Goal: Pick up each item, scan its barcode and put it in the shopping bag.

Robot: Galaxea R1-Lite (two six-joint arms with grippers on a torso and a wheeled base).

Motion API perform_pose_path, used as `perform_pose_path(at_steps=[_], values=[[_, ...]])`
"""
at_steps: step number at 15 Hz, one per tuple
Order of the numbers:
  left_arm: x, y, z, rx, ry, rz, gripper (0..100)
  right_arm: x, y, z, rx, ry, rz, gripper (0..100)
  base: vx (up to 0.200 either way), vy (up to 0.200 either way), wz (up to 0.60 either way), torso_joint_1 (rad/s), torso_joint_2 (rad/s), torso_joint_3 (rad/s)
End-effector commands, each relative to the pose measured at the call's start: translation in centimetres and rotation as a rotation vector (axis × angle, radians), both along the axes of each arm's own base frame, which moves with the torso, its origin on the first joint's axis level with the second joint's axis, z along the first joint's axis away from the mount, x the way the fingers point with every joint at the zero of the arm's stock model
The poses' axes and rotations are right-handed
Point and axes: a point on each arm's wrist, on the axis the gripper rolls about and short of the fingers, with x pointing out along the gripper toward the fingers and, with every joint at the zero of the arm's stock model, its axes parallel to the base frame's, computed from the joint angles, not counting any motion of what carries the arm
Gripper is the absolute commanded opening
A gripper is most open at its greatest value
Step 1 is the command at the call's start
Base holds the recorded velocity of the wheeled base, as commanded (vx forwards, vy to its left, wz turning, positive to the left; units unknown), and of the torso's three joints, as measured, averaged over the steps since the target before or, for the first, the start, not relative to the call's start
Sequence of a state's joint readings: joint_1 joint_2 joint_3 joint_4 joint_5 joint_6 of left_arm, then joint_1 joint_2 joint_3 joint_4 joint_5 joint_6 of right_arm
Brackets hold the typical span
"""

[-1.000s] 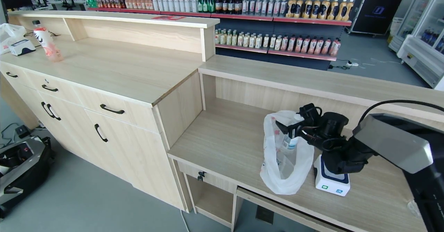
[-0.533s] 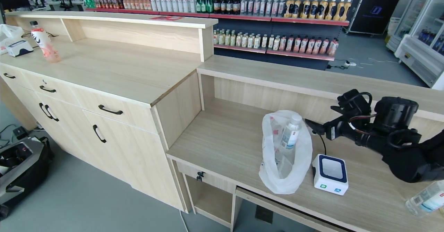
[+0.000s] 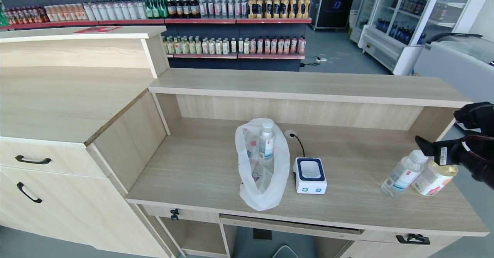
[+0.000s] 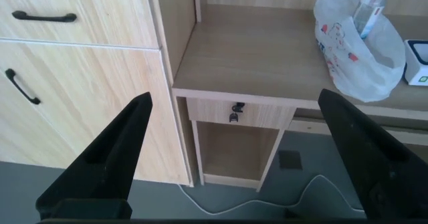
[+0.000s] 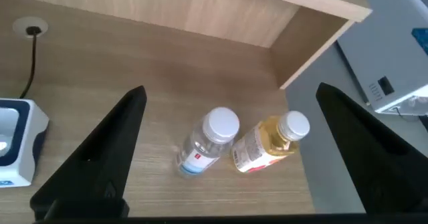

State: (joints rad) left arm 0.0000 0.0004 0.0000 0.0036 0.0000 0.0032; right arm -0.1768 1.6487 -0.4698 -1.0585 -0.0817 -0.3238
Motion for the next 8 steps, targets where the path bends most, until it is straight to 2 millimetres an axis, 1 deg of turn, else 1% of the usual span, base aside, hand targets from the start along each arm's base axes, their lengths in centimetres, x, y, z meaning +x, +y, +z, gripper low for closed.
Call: perform_pose_path(at_steps=[1,2,4,7,8], values=[[0.0,0.0,0.0,0.000,-0.001,0.000,100,0.8,-1.0,-3.5,0.063,0.123,-0.028,100,0.000,0.000,0.00,0.000,0.00,0.000],[0.0,0.0,0.0,0.000,-0.001,0.000,100,1.1,-1.0,-4.7,0.105,0.154,-0.034,100,0.000,0.000,0.00,0.000,0.00,0.000],[0.0,0.0,0.0,0.000,-0.001,0.000,100,1.6,-1.2,-5.5,0.150,0.135,-0.044,100,0.000,0.000,0.00,0.000,0.00,0.000],[0.0,0.0,0.0,0.000,-0.001,0.000,100,2.0,-0.7,-5.2,0.127,0.091,-0.017,100,0.000,0.000,0.00,0.000,0.00,0.000],[0.0,0.0,0.0,0.000,-0.001,0.000,100,2.3,0.4,-4.9,0.107,0.063,0.027,100,0.000,0.000,0.00,0.000,0.00,0.000]])
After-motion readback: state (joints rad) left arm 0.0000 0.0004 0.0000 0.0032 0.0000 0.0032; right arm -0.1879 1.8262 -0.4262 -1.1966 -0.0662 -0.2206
